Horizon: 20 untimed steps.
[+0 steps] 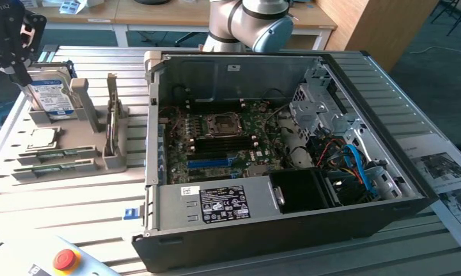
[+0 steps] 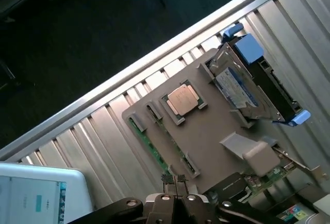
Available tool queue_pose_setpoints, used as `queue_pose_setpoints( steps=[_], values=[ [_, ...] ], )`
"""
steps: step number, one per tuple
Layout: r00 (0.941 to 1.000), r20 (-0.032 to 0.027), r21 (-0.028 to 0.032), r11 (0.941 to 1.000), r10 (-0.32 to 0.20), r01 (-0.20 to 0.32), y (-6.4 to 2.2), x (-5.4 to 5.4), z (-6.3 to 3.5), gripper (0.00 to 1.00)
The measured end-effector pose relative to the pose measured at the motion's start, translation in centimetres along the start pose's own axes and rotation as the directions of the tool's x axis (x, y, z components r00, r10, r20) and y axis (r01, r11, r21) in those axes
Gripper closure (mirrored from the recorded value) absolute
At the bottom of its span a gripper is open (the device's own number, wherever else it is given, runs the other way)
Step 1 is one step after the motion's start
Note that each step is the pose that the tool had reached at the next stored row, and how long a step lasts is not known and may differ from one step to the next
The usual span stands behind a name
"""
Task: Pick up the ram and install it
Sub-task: 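Pick up the ram and move it above insertion slot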
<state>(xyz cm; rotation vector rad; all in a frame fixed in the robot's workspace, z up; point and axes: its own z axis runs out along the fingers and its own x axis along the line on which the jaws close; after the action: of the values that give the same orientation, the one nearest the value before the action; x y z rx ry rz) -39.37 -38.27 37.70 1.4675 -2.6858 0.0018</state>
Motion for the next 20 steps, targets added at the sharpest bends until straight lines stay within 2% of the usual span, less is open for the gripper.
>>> queue_pose_setpoints(
  steps=[5,10,15,20],
  values=[
    [0.9963,-0.0035,0.006,0.9963,-0.086,0.086,0.0,0.0,0.01,0.9],
    [0.9858,-0.0073,0.0115,0.9858,-0.168,0.168,0.0,0.0,0.02,0.9],
    [0.969,-0.0115,0.0165,0.9689,-0.247,0.247,0.0,0.0,0.04,0.9],
    [0.9454,-0.0161,0.0214,0.9452,-0.325,0.326,0.0,-0.01,0.06,0.9]
  ],
)
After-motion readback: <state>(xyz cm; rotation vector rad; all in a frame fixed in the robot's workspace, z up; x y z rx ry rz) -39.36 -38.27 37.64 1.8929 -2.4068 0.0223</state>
